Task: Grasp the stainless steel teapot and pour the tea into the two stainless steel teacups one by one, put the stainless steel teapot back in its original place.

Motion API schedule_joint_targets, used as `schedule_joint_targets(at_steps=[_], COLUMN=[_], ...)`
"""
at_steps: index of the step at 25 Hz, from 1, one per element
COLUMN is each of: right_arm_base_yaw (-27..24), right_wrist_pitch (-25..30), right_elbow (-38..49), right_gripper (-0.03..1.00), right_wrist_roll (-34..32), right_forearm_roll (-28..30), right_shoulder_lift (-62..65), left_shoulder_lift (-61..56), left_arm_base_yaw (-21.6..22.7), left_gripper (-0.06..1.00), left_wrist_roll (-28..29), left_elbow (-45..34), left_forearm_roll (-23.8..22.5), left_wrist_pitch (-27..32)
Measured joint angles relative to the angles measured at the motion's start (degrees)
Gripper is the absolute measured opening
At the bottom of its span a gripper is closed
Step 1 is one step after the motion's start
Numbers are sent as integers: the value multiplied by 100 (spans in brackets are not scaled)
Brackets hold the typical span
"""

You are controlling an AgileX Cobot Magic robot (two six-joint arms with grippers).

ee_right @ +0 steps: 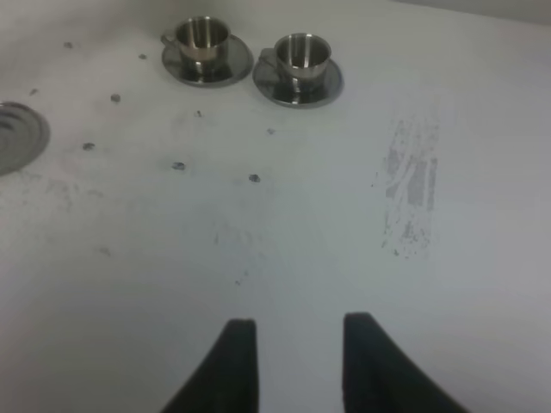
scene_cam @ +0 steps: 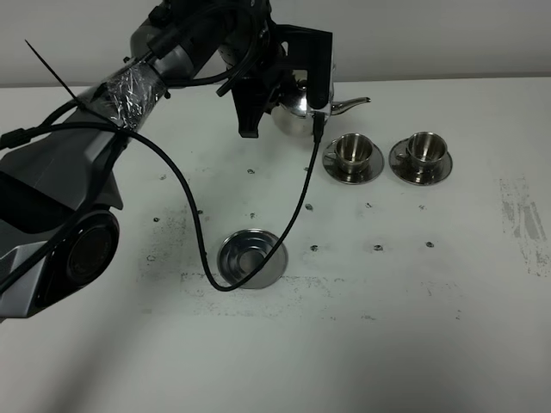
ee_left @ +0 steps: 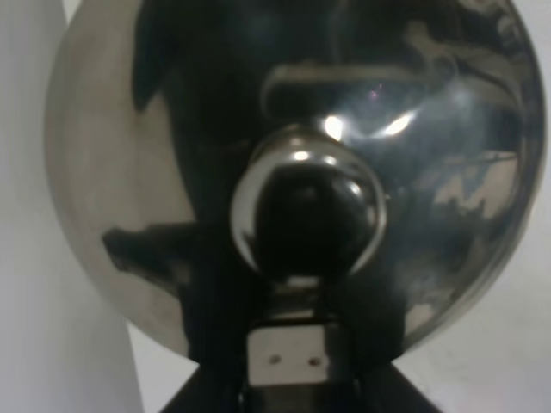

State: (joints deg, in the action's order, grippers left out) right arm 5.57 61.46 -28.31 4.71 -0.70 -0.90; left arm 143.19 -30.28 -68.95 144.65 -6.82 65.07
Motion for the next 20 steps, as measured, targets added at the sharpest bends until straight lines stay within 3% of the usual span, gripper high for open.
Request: schedule_joint_targets(at_steps=[20], right_arm_base_yaw=[0], right_wrist_pitch=[0], right_elbow=[0], right_gripper=[23], right_wrist_roll=[0], right_forearm_roll=[0], right_shoulder_lift=[0], left_shoulder_lift=[265], left_arm_base_yaw=[-5], left_gripper=[18], left_wrist_roll=[30], left_elbow=[0], left_forearm_roll=[29], left_wrist_pitch=[-827])
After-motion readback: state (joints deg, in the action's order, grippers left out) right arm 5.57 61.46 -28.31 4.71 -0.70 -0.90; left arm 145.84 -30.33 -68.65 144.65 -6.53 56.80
